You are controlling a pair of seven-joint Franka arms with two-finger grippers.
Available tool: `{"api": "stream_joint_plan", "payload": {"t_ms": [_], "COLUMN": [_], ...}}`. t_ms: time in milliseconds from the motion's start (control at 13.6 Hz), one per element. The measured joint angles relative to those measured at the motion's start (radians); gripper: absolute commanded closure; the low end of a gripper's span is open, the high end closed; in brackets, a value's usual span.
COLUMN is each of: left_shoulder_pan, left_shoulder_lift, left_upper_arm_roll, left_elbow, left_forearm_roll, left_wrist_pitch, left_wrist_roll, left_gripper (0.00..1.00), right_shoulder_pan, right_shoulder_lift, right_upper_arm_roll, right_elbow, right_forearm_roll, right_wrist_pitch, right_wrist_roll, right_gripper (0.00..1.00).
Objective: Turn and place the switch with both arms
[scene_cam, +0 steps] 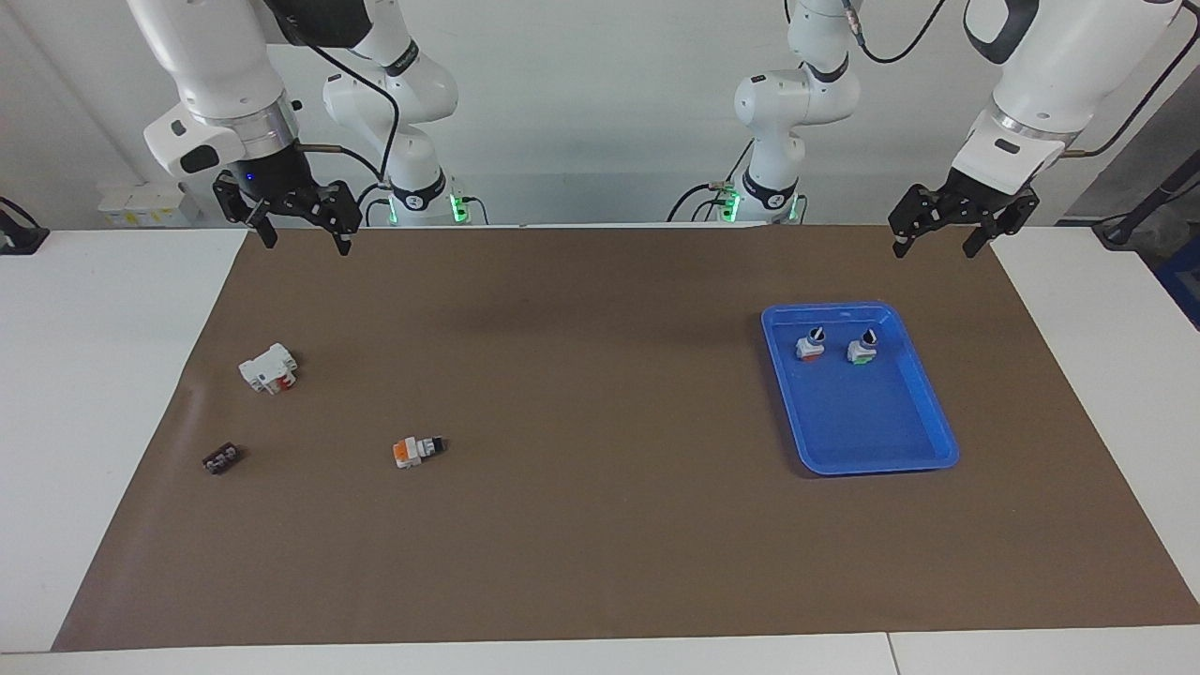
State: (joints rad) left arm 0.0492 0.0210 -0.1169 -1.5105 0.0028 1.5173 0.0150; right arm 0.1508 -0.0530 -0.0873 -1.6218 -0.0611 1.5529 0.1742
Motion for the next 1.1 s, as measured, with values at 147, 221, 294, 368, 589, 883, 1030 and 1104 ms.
{"api": "stream_joint_plan", "payload": {"t_ms": [147,221,294,368,589,883,1030,1104], "left_shoulder_pan": [0.000,0.000,0.000,0.000,0.000,0.000,0.000,0.000], "left_shoulder_lift": [0.000,0.000,0.000,0.000,0.000,0.000,0.000,-0.001], "left_upper_arm_roll": [0.000,0.000,0.000,0.000,0.000,0.000,-0.003,-0.005], "left_elbow": [0.000,0.000,0.000,0.000,0.000,0.000,0.000,0.000], "left_forearm_roll": [0.000,0.000,0.000,0.000,0.000,0.000,0.000,0.000], "left_wrist_pitch": [0.000,0.000,0.000,0.000,0.000,0.000,-0.001,-0.003], "left_wrist_roll": [0.000,0.000,0.000,0.000,0.000,0.000,0.000,0.000], "left_gripper": [0.00,0.00,0.00,0.00,0.00,0.00,0.00,0.00], "right_shoulder_pan": [0.000,0.000,-0.001,-0.001,-0.002,-0.001,-0.002,-0.002], "right_shoulder_lift": [0.000,0.000,0.000,0.000,0.000,0.000,0.000,-0.001], "right_upper_arm_roll": [0.000,0.000,-0.001,-0.002,-0.002,-0.001,-0.002,-0.003], "right_elbow": [0.000,0.000,0.000,0.000,0.000,0.000,0.000,0.000], "right_forearm_roll": [0.000,0.000,0.000,0.000,0.000,0.000,0.000,0.000], "right_wrist_pitch": [0.000,0.000,0.000,0.000,-0.003,-0.004,-0.007,-0.014], "right_wrist_roll": [0.000,0.000,0.000,0.000,0.000,0.000,0.000,0.000], "right_gripper": [0.00,0.00,0.00,0.00,0.00,0.00,0.00,0.00]}}
